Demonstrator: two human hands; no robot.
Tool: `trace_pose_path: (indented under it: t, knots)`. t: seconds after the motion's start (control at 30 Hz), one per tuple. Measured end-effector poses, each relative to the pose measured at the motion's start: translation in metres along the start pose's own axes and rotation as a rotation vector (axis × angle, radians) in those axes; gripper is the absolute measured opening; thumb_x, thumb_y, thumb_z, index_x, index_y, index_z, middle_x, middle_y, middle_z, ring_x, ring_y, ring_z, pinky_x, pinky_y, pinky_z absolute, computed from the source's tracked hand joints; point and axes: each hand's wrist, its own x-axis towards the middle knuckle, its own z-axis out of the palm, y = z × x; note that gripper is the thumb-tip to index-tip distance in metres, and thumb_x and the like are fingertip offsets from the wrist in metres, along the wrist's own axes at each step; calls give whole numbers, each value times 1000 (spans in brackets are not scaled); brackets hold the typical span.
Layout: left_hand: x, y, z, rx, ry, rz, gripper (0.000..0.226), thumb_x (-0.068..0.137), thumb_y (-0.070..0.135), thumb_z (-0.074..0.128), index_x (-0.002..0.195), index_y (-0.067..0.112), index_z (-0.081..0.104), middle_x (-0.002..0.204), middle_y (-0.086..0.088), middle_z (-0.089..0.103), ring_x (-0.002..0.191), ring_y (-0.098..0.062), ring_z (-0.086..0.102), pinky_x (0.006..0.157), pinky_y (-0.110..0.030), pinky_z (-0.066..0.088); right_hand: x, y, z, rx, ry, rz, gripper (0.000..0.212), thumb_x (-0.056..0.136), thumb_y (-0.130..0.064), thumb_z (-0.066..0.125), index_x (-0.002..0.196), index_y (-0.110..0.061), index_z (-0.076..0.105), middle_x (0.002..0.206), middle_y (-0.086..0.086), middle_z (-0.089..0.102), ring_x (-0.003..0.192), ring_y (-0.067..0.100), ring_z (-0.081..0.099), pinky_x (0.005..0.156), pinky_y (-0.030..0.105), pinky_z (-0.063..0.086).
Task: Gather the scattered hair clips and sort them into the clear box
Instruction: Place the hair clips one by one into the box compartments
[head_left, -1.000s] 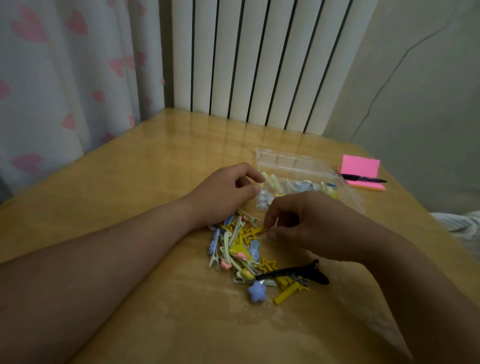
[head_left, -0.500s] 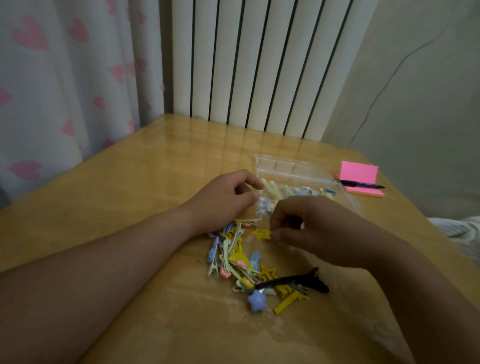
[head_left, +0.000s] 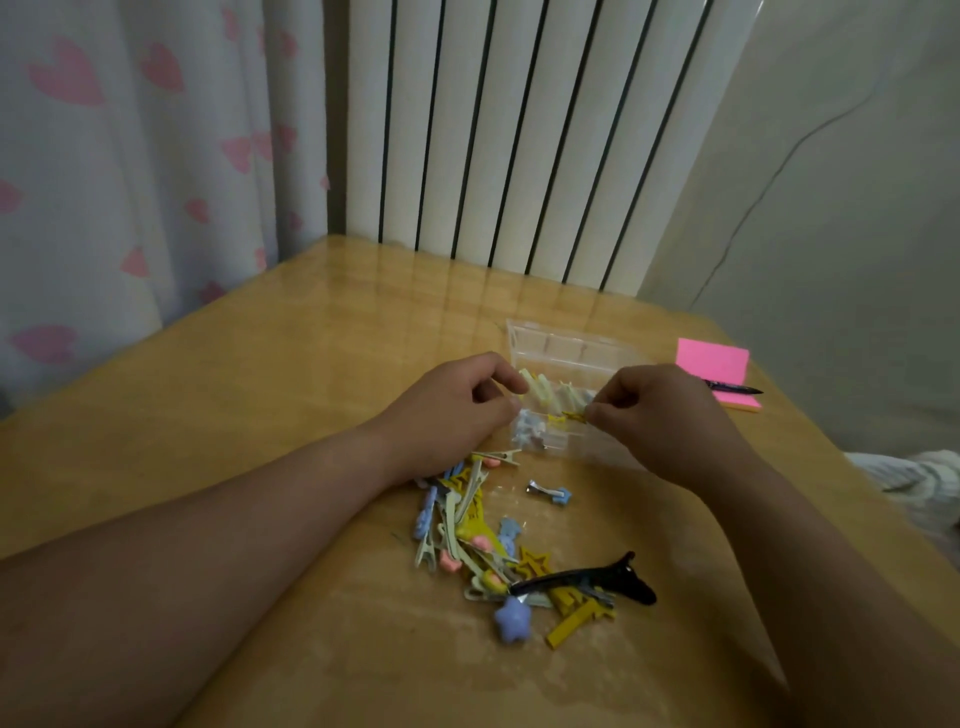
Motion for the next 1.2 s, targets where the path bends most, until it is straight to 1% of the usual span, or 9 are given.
trace_pose_path:
  t: [0.2, 0.33, 0.5, 0.6, 0.7, 0.8, 0.9, 1.03, 1.2]
  knots:
    - [1, -1, 0, 14, 1, 14, 13, 105, 28, 64, 116, 28, 71, 87, 5, 64, 77, -11, 59, 79, -42, 55, 5, -4, 6, -58, -43, 53, 19, 93, -42, 75, 82, -27, 76, 76, -8, 73, 69, 11, 68, 72, 41, 62]
    - [1, -1, 0, 18, 1, 11, 13, 105, 28, 64, 116, 28, 70, 87, 4, 64, 76, -12, 59, 79, -44, 55, 2, -4, 7, -13, -64, 68, 39, 99, -49, 66, 72, -23, 77, 66, -7, 74, 58, 8, 66, 62, 31, 54]
    - [1, 0, 0, 15, 3, 7, 13, 105, 28, 64, 117, 28, 71, 89, 1, 67, 82, -23, 64, 79, -42, 55, -4, -4, 8, 66, -72, 65, 46, 101, -51, 61, 69, -22, 78, 65, -10, 75, 61, 7, 70, 73, 36, 61]
    - [0, 1, 0, 18, 8, 2, 13, 105, 27, 64, 116, 29, 71, 88, 3, 65, 77, -11, 61, 79, -40, 54, -7, -5, 8, 41, -47, 52, 44, 101, -52, 60, 73, -23, 77, 67, -7, 74, 62, 9, 68, 69, 35, 58]
    - [0, 3, -1, 16, 14, -11, 13, 105, 27, 63, 115, 29, 72, 92, 0, 69, 85, -20, 67, 84, -42, 56, -12, -12, 5, -19, 103, -41, 32, 100, -50, 62, 82, -26, 74, 70, -8, 69, 66, 11, 65, 63, 34, 54]
    - [0, 4, -1, -23, 16, -39, 15, 104, 24, 63, 114, 30, 74, 101, -6, 73, 95, -24, 70, 91, -45, 57, -23, -29, 0, 97, 171, -184, 14, 98, -40, 68, 94, -29, 76, 79, -14, 70, 74, 4, 64, 68, 34, 56]
    - [0, 3, -3, -70, 20, -51, 17, 103, 21, 63, 111, 27, 77, 102, -6, 77, 95, -22, 72, 95, -44, 58, -36, -46, 2, 133, 34, -356, 7, 96, -34, 72, 100, -33, 78, 85, -17, 72, 78, 1, 66, 71, 31, 56]
    - [1, 3, -5, -134, 20, -54, 22, 96, 25, 63, 110, 23, 80, 103, -2, 79, 98, -23, 73, 93, -41, 58, -44, -57, 14, 4, -181, -439, 18, 95, -31, 72, 111, -37, 75, 90, -19, 66, 81, 3, 62, 74, 33, 55]
    - [2, 1, -4, -150, 18, -53, 20, 97, 23, 64, 110, 24, 80, 103, -10, 77, 90, -18, 70, 91, -42, 57, -44, -58, 24, -25, -303, -518, 34, 93, -26, 71, 123, -42, 71, 97, -22, 59, 84, 1, 58, 75, 30, 54]
